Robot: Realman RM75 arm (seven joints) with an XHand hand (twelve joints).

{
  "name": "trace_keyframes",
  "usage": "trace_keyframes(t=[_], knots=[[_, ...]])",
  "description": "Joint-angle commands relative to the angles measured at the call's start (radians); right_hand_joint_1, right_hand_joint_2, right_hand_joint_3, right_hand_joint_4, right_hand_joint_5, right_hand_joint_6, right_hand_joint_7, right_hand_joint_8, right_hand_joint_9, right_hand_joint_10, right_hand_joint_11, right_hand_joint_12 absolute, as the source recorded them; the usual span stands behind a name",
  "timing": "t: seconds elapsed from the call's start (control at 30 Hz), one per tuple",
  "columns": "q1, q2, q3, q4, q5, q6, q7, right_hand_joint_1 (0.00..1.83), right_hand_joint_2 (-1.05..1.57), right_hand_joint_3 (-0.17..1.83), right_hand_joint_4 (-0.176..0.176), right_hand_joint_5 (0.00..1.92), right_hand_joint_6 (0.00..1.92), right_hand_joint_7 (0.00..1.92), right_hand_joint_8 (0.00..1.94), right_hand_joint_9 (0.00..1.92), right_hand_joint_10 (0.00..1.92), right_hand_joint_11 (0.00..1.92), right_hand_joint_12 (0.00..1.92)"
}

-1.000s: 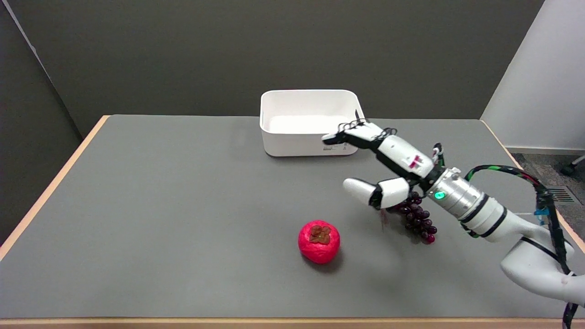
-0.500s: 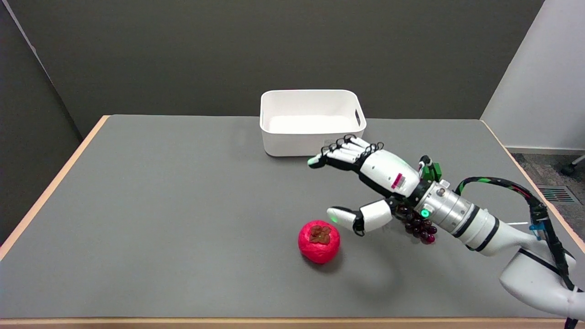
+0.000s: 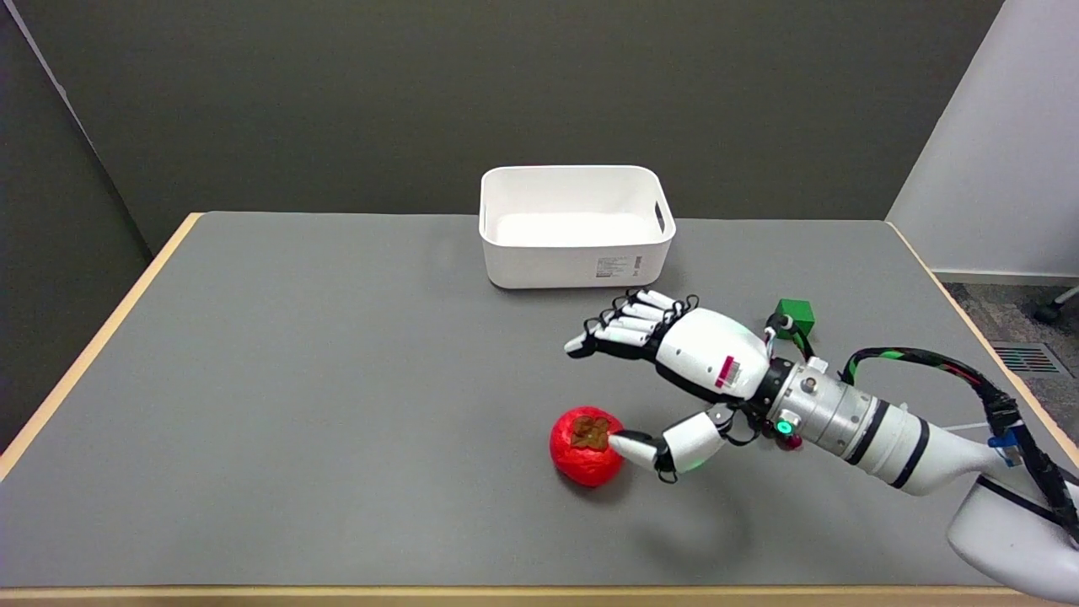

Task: Pick up tomato.

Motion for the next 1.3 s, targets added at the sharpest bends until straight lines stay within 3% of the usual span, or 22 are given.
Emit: trace_keyframes(t=[0.03, 0.07, 0.27, 0.53, 1.3], knots=[[-0.035, 0.026, -0.157, 0.275, -0.083, 0.001, 0.07, 0.49, 0.58, 0.9, 0.078, 0.27, 0.53, 0.37, 0.43, 0.2, 0.78, 0.02, 1.24], [0.066, 0.034, -0.116, 0.046, -0.135, -0.04, -0.018, 0.49, 0.58, 0.9, 0.078, 0.27, 0.53, 0.37, 0.43, 0.2, 0.78, 0.02, 1.24], [0.171, 0.039, -0.241, 0.037, -0.149, -0.112, -0.021, 0.49, 0.58, 0.9, 0.076, 0.28, 0.53, 0.38, 0.44, 0.21, 0.79, 0.03, 1.25], [0.221, 0.046, -0.311, 0.031, -0.158, -0.18, -0.02, 0.5, 0.57, 0.9, 0.074, 0.28, 0.53, 0.38, 0.44, 0.21, 0.8, 0.03, 1.26], [0.267, 0.028, -0.321, -0.075, -0.184, -0.189, 0.004, 0.52, 0.57, 0.91, 0.065, 0.28, 0.53, 0.37, 0.43, 0.21, 0.78, 0.02, 1.24]])
